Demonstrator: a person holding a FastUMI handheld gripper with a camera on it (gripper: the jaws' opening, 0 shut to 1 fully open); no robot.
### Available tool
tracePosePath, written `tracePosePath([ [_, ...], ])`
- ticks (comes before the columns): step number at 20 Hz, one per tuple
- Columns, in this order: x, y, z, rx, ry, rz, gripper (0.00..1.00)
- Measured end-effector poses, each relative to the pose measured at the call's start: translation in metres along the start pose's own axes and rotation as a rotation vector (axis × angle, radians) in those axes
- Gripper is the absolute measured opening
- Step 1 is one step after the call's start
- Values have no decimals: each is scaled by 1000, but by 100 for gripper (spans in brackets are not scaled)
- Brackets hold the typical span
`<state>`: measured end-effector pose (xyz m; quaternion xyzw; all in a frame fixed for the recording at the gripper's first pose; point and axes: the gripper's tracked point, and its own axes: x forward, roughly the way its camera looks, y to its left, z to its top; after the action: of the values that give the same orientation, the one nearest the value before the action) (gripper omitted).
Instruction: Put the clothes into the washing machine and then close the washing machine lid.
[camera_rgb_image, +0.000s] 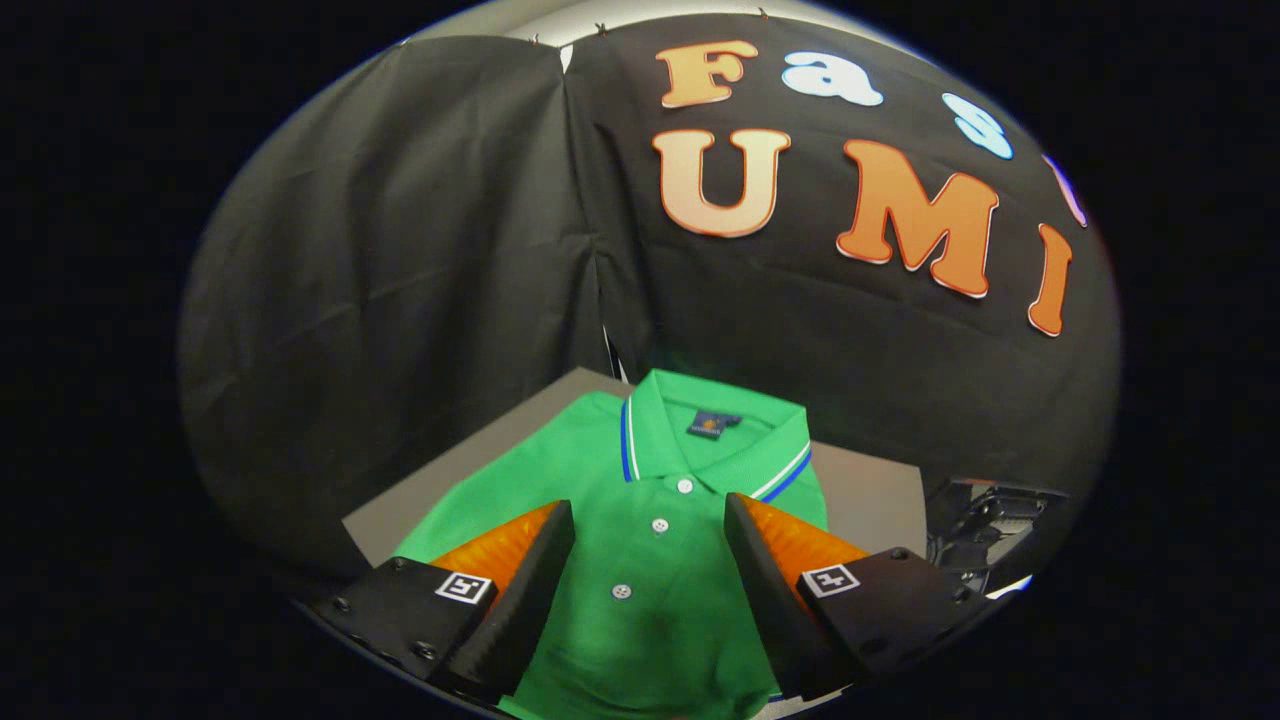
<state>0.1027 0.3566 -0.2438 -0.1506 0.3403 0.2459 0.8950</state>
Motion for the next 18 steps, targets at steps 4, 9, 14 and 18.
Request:
tracePosePath([
  [4,4,2,-5,118,19,88,96],
  [9,3,4,-3,94,27,111,89],
  [14,3,8,-5,95,42,158,64],
  [18,6,9,-5,129,65,220,40],
])
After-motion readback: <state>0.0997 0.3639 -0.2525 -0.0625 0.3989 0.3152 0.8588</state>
